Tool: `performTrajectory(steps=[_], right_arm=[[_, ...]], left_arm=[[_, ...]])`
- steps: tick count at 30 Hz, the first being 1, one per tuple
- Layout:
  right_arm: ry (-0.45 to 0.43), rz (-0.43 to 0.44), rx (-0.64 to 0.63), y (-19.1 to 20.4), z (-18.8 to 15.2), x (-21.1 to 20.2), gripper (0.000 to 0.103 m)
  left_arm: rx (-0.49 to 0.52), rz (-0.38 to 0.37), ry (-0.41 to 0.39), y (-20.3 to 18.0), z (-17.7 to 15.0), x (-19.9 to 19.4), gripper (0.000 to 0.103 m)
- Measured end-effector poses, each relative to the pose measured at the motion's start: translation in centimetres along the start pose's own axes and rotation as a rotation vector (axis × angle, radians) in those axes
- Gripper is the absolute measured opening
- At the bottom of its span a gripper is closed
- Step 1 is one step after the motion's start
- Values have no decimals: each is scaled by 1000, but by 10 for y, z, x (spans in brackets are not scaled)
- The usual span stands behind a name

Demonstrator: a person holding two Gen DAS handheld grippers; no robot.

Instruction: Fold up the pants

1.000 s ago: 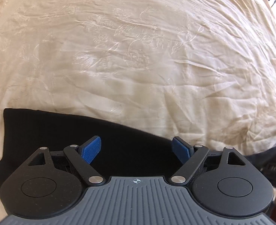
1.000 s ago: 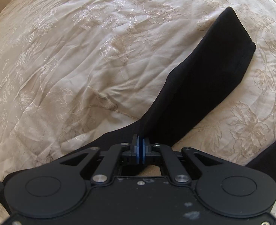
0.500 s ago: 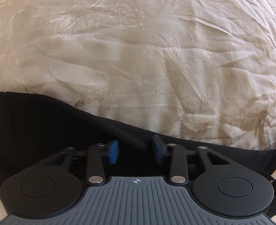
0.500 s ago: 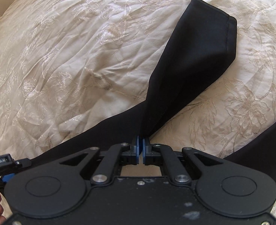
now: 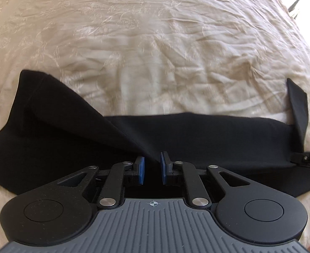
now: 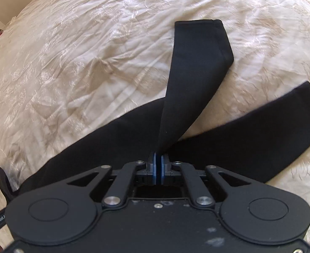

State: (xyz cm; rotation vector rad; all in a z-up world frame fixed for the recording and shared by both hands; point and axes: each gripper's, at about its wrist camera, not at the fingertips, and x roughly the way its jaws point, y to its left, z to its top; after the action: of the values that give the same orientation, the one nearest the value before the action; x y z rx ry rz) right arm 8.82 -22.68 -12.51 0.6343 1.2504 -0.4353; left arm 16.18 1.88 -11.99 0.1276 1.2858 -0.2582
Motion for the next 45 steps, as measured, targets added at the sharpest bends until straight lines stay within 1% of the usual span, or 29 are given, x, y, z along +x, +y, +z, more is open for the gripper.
performTrajectory(steps=[3,5,6,7,8,9,10,12,13,15,17,21,24,28,29,34,35,36,37,39,41,42,45], right_arm=[[38,-25,-12,-14,-29,10,6],[52,-23,-14,-21,-43,17,7],[56,-25,-24,-22,-49,19,8],[56,-23,-38,-22,-53,21,10],[51,-26,-55,-21,-56,21,11],[41,-32,-72,-20,-57,18,13],[28,-35,-84,-18,-57,13,14],[-20,-31,-114,-16,-56,-1,15],[-46,-32,-133,-14,-55,-9,17],[-110,-51,-172,-9,-50,-23,22],[-152,-83,-202,-3,-41,-28,25],[-173,-149,-226,10,-11,-14,27],[-175,-214,-240,22,14,10,27],[-147,-295,-239,39,42,46,27],[-138,-326,-242,43,48,56,27],[-85,-472,-281,52,69,92,26],[-86,-493,-290,50,70,94,25],[-85,-502,-300,49,72,94,17],[-85,-488,-303,46,74,90,3],[-104,-437,-274,36,76,73,2],[-169,-376,-218,19,74,40,2],[-192,-354,-189,9,72,25,2],[-237,-287,-38,-41,59,-15,3]], left_arm=[[3,33,53,-2,-31,15,15],[12,54,84,-3,-43,28,13],[15,59,113,-3,-48,35,10],[9,55,142,-3,-52,43,10],[1,52,160,-1,-58,48,10],[1,56,164,-1,-59,51,10],[13,61,158,-2,-61,52,10],[30,66,152,-4,-60,52,10],[27,60,151,-4,-59,51,10],[32,45,149,-5,-57,49,10],[56,43,149,-7,-56,48,11],[98,42,165,-7,-52,49,11],[136,26,178,-5,-48,49,11],[193,9,189,-5,-43,51,13],[201,6,194,-4,-42,52,17],[200,-17,213,3,-35,54,17],[194,-21,215,6,-34,54,17],[188,-24,216,7,-34,54,17],[182,-26,216,8,-34,53,17],[175,-25,215,11,-32,53,18],[170,-19,212,11,-33,54,18],[167,-15,209,11,-33,53,21],[152,4,199,9,-35,51,25]])
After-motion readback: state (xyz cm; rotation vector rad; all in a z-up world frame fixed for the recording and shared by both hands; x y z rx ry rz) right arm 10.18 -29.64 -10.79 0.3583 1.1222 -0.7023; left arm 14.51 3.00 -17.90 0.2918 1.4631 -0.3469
